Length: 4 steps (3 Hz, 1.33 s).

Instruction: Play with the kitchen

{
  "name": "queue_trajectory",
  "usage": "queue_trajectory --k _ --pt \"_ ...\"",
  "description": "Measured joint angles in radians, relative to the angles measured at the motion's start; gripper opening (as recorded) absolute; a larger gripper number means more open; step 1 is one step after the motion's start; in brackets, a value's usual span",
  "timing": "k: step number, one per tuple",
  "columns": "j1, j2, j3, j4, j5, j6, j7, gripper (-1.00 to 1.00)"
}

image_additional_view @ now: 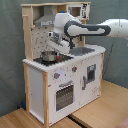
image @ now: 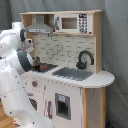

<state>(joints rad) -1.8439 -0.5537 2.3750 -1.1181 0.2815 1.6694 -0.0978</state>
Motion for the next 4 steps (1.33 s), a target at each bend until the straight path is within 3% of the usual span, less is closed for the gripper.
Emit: queue_trajectory --k 1,2,3,4 --pt "-0.021 -0.005 -0.001 0.023 0.0 -0.02 0.0 -1.0" --pt "-0.022 -0.005 -0.001 0.025 0.0 -0.02 0.0 1.0" --pt "-0.068 -0.062 0.005 0.035 0.002 0.013 -0.021 1.0" --pt "-0.084 -0.093 0.013 0.061 0.029 0.053 -0.04 1.0"
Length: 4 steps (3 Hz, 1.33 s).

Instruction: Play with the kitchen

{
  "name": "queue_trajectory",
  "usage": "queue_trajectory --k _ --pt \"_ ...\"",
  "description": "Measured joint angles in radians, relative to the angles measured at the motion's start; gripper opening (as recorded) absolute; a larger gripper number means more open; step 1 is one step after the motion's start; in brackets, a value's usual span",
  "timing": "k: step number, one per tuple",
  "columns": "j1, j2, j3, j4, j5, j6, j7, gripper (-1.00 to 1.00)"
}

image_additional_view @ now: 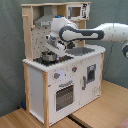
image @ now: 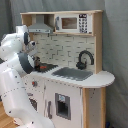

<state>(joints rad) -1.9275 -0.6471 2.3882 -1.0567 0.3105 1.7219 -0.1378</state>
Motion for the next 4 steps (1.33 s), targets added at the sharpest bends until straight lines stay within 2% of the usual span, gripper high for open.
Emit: queue_trajectory --k 1,2,3,4 --pt "-0.001 0.0 0.0 0.001 0.0 0.0 -0.001 -1.0" --pt "-0.002 -0.003 0.025 0.052 0.001 -0.059 -0.011 -1.0" --pt "0.011 0.005 0.031 0.085 -0.001 -0.153 -0.011 -1.0" --pt "0.016 0.046 0.029 0.087 -0.009 -0.247 -0.01 -1.0"
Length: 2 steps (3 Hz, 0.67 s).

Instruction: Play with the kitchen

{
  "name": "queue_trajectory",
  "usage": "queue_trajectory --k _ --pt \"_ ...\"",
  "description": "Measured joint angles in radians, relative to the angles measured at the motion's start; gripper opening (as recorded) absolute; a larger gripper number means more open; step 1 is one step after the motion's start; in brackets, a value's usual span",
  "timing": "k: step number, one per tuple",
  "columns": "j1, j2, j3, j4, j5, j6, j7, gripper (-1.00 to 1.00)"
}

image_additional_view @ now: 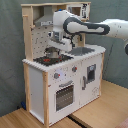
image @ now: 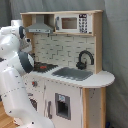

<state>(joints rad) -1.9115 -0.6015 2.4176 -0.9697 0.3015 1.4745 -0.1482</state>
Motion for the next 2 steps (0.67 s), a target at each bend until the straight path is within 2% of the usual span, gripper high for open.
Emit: queue_trajectory --k 2 --pt "0.001 0.079 -0.001 -0.004 -0.019 -0.198 0.0 -1.0"
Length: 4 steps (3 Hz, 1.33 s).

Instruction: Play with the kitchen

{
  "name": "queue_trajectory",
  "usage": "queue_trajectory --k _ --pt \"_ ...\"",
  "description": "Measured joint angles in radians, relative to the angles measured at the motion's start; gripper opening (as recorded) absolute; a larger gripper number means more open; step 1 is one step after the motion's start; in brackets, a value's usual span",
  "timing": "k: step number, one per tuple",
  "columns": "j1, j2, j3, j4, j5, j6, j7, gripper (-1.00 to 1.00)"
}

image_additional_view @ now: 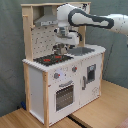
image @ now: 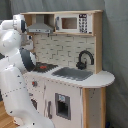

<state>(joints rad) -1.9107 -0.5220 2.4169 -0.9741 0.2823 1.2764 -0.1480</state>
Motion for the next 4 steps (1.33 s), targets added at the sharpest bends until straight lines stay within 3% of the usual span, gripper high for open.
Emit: queue_trajectory --k 1,2,3,4 --pt "0.078 0.02 0.0 -0.033 -0.003 -0.054 0.018 -1.0" --pt "0.181 0.021 0.0 -0.037 -0.005 -0.053 0.026 -1.0" --pt "0.266 0.025 0.0 -0.038 -0.019 -0.057 0.078 -1.0" --pt "0.326 0.048 0.0 -0.042 -0.047 -0.101 0.142 -1.0"
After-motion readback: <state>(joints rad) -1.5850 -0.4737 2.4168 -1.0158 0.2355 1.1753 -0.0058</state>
